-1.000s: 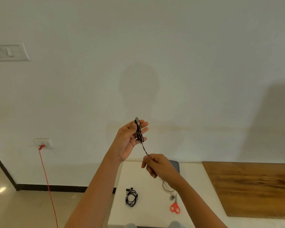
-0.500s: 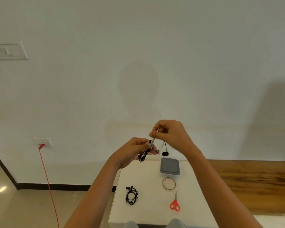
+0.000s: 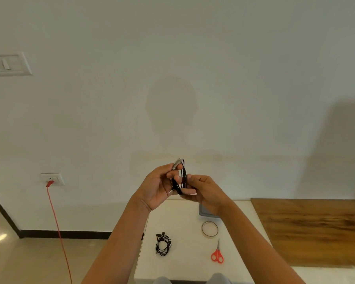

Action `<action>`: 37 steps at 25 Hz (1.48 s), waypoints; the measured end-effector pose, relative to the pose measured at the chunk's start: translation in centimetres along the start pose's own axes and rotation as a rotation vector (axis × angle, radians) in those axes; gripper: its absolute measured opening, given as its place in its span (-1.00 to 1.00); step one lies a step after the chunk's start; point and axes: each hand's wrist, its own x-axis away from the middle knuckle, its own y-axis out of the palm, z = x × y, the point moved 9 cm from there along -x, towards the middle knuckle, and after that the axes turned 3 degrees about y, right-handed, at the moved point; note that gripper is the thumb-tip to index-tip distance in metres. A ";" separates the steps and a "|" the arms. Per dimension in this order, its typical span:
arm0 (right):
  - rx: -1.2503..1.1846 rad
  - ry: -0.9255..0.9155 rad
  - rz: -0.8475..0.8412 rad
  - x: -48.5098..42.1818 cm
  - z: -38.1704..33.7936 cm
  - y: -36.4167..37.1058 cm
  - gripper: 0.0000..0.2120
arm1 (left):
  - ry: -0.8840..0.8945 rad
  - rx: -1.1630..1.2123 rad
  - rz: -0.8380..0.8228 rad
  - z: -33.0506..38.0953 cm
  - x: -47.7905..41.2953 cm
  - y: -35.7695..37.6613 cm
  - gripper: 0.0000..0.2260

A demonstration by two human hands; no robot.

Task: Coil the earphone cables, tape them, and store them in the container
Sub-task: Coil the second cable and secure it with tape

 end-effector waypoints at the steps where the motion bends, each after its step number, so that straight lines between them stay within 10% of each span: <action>1: -0.057 0.025 0.031 0.1 0.6 0.2 -0.76 | 0.013 0.014 0.029 0.1 -0.1 -0.4 -0.82; 13: 0.279 -0.103 0.391 0.2 -1.6 -0.8 -0.86 | 0.184 0.187 0.212 -1.1 0.1 -2.1 -0.70; 26: 0.061 -0.025 0.181 -1.4 -1.0 0.4 -0.74 | 0.269 0.218 0.347 -2.7 0.5 -3.8 -0.69; 37: 0.784 0.011 0.014 -1.3 -2.1 0.7 -0.72 | -0.255 -0.090 0.002 -4.8 1.1 -4.8 -0.07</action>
